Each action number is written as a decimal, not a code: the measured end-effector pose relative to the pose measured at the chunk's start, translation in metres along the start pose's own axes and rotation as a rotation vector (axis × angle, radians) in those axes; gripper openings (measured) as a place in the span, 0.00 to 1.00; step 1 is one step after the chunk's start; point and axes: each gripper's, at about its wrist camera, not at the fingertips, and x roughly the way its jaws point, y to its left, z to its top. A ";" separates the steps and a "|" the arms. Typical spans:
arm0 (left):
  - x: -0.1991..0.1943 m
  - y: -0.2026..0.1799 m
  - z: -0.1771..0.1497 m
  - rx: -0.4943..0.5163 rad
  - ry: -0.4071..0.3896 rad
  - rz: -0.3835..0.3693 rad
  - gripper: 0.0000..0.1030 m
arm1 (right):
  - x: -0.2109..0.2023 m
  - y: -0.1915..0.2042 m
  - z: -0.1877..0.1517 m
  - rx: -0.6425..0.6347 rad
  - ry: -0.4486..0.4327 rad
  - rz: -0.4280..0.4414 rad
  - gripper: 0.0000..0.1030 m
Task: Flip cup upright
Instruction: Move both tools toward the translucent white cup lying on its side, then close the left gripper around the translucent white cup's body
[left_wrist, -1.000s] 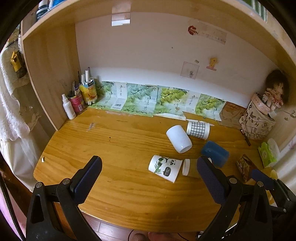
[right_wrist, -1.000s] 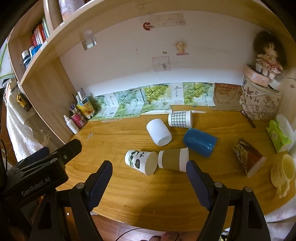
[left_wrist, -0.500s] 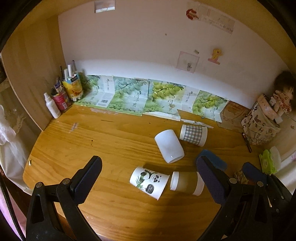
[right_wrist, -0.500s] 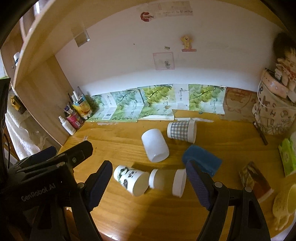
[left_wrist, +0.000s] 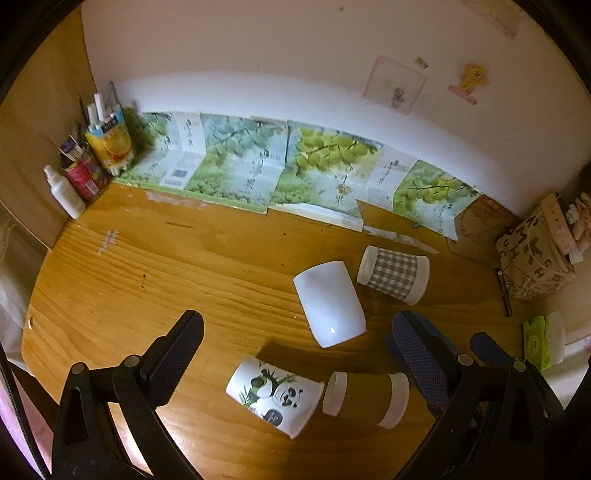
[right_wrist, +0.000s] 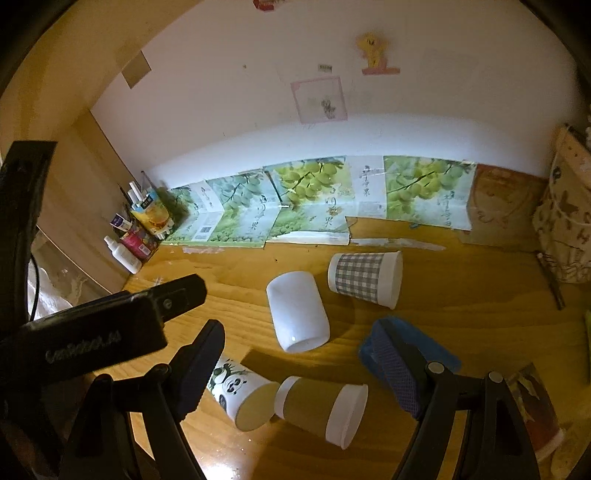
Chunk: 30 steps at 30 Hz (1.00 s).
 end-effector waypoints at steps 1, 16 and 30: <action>0.005 0.000 0.001 0.001 0.009 0.002 0.99 | 0.004 -0.002 0.001 -0.001 0.004 0.003 0.80; 0.076 -0.008 0.019 -0.009 0.191 0.001 0.99 | 0.055 -0.037 0.008 0.061 0.106 -0.024 0.80; 0.118 -0.018 0.028 -0.039 0.326 0.015 0.99 | 0.067 -0.064 0.007 0.116 0.184 -0.074 0.80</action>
